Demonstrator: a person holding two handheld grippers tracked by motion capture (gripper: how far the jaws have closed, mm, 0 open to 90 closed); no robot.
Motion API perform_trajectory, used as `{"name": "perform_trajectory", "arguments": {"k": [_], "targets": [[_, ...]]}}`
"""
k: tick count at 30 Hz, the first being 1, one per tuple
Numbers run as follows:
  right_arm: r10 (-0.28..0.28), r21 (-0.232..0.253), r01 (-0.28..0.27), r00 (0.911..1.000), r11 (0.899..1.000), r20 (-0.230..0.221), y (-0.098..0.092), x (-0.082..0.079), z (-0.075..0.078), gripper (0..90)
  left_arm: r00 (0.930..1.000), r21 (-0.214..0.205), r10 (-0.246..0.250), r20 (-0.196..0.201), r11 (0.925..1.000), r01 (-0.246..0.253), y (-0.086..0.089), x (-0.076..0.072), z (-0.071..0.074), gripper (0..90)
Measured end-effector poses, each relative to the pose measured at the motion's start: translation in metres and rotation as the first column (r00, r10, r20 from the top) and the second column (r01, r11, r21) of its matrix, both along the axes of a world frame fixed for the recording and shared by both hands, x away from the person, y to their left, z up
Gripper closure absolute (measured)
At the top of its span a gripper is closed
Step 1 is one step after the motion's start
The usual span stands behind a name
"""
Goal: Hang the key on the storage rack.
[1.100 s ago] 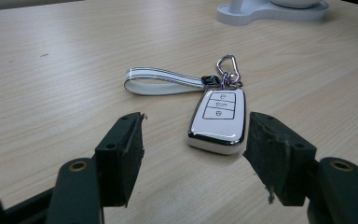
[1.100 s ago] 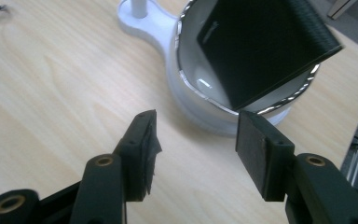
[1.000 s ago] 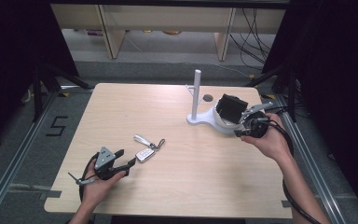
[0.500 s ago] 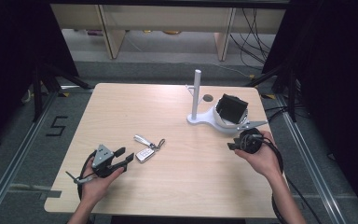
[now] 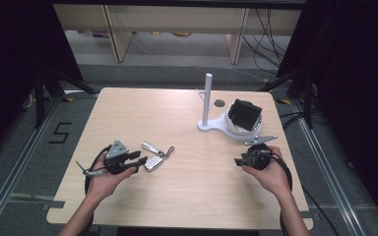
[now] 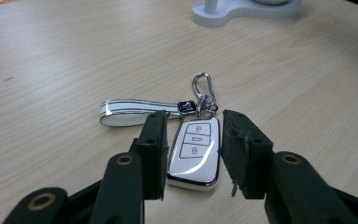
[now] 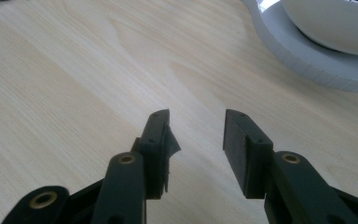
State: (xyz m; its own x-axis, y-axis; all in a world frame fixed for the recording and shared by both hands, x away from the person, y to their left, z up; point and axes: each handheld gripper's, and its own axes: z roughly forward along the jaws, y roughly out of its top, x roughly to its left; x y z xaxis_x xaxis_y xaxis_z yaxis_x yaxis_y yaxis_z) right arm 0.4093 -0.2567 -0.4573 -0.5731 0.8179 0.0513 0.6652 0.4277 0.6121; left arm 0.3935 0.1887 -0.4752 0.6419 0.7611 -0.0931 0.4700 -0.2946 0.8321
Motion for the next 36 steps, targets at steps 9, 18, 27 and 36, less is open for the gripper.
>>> {"name": "perform_trajectory", "arguments": {"k": [9,18,27,36], "targets": [[0.009,0.009,-0.009,0.9999,1.0,0.014,0.004,-0.001,-0.003,61.6,0.9934,0.14,-0.091,-0.07,0.9851,0.1,-0.019,0.024,0.009,62.1],[0.012,0.002,-0.012,0.9997,1.0,0.022,0.007,-0.003,-0.003,60.2,0.9822,0.197,-0.085,-0.167,0.9733,0.118,-0.028,0.046,0.014,61.0],[0.019,-0.007,-0.019,0.9998,1.0,0.004,0.009,-0.003,-0.003,59.5,0.963,0.23,-0.087,-0.255,0.9618,0.148,-0.036,0.061,0.018,60.1],[0.027,-0.006,-0.027,0.9996,1.0,0.0,0.011,-0.003,-0.005,59.0,0.9417,0.267,-0.099,-0.322,0.9445,0.191,-0.05,0.074,0.02,60.3]]}}
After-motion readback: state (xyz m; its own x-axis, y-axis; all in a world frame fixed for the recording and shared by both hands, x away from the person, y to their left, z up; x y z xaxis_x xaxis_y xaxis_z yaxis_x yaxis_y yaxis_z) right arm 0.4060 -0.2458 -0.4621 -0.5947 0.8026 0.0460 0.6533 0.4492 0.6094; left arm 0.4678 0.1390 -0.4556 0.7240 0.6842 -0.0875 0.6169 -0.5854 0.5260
